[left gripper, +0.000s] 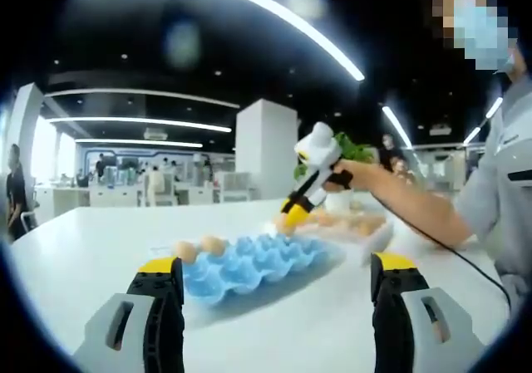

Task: Pick up the eggs on the table and place them into the egg tray on the table

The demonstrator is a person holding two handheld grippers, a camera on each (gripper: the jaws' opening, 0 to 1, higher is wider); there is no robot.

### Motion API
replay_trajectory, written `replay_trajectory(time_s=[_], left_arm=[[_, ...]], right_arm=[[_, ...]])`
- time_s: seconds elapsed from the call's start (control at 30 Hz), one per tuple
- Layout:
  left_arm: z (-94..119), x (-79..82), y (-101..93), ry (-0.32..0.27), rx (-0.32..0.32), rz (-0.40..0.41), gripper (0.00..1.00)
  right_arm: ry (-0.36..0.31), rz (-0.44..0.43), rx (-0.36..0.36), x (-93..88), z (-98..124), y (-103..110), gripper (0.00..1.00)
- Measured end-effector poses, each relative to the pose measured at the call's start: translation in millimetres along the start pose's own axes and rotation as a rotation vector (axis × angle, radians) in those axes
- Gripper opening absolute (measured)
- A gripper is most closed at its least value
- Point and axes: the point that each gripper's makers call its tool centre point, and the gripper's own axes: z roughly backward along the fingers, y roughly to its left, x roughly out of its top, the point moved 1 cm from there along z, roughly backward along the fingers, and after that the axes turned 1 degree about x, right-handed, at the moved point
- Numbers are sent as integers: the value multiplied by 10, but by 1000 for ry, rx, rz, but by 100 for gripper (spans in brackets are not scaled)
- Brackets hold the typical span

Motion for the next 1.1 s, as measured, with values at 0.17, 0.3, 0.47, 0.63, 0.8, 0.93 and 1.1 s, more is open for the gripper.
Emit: replay_trajectory(time_s=[0.17,0.3,0.47,0.63,0.8,0.93,1.1], left_arm=[[1,-6,-6,3,0,-1,95],[1,-11,-9,5,2,-3,95],[2,-13,-18,6,2,-3,95],[0,-18,-20,7,2,-3,95],[-2,-21,-20,8,2,-3,95],[0,-24,-10,10,3,-3,95],[0,-23,-9,10,3,-3,95]], right_arm=[[-19,10,-13,56,-18,19,25],[-47,22,-23,125,-29,28,26],[-59,27,-17,166,-75,68,25],[-77,37,-23,214,-111,96,25],[-99,41,-18,266,-153,123,25],[-115,39,-16,295,-169,134,25],[-157,29,10,380,-192,192,25]])
